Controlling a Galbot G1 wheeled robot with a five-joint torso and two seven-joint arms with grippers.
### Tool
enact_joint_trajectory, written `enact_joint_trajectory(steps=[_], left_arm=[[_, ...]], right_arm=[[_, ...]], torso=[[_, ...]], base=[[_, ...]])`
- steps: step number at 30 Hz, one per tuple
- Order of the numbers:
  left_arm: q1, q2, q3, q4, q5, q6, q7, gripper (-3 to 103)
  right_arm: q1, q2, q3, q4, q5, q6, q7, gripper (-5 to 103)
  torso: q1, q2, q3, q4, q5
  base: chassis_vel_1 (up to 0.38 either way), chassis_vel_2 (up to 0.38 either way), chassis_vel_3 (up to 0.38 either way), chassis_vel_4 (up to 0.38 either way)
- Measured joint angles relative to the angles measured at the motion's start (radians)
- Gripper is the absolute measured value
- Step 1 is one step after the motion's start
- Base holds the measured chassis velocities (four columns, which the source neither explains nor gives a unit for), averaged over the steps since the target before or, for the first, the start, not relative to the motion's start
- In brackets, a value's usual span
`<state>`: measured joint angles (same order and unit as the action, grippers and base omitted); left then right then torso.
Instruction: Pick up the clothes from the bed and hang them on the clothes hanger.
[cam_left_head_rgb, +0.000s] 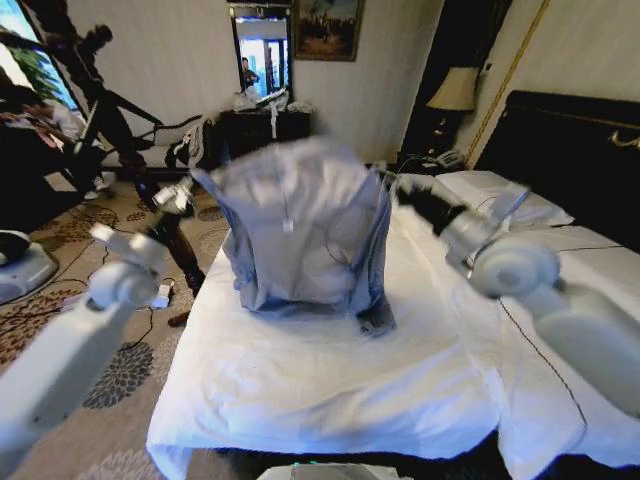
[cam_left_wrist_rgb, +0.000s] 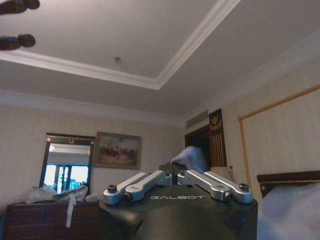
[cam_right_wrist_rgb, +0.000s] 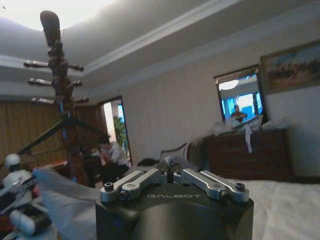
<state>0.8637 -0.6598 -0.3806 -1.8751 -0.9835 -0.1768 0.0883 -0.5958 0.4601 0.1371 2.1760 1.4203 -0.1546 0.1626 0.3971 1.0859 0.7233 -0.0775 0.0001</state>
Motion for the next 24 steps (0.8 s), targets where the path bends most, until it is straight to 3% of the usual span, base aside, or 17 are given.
enact_joint_trajectory(steps=[6,7,9,16,19,20,24], left_arm=[[-0.009,0.021,-0.002,0.019,-0.05,0.026,-0.001,0],[-0.009,0.021,-0.002,0.019,-0.05,0.026,-0.001,0],[-0.023,0.027,0.006,0.059,-0.035,0.055,-0.019,0],[0.015,0.05,0.035,0.073,-0.006,0.118,-0.046,-2],[0.072,0.049,0.043,0.063,0.011,0.13,-0.039,14],[0.072,0.049,0.043,0.063,0.011,0.13,-0.039,14],[0.171,0.038,0.037,0.08,0.109,0.114,-0.03,30]], right_arm=[[0.02,-0.005,0.013,0.021,0.111,-0.03,0.046,0],[0.02,-0.005,0.013,0.021,0.111,-0.03,0.046,0],[0.019,-0.034,0.072,0.041,0.236,-0.078,0.078,0],[0.028,-0.093,0.118,0.068,0.335,-0.107,0.089,0],[0.044,-0.097,0.129,0.092,0.389,-0.047,0.071,0],[0.044,-0.097,0.129,0.092,0.389,-0.047,0.071,0],[0.028,-0.094,0.169,0.124,0.445,0.037,0.042,0]], torso=[[0.0,0.0,0.0,0.0,0.0002],[0.0,0.0,0.0,0.0,0.0002],[0.0,0.0,0.0,-0.0004,-0.0002],[0.0,0.0,0.0,-0.0005,-0.0002],[0.0,0.0,0.0,-0.0003,0.0],[0.0,0.0,0.0,-0.0003,0.0],[0.0,0.0,0.0,-0.0005,-0.0003]], base=[[0.0,0.0,0.0,0.0],[0.0,0.0,0.0,0.0],[0.0,0.0,0.0,0.0],[0.0,0.0,0.0,0.0],[0.0,0.0,0.0,0.0],[0.0,0.0,0.0,0.0],[0.0,0.0,0.0,0.0]])
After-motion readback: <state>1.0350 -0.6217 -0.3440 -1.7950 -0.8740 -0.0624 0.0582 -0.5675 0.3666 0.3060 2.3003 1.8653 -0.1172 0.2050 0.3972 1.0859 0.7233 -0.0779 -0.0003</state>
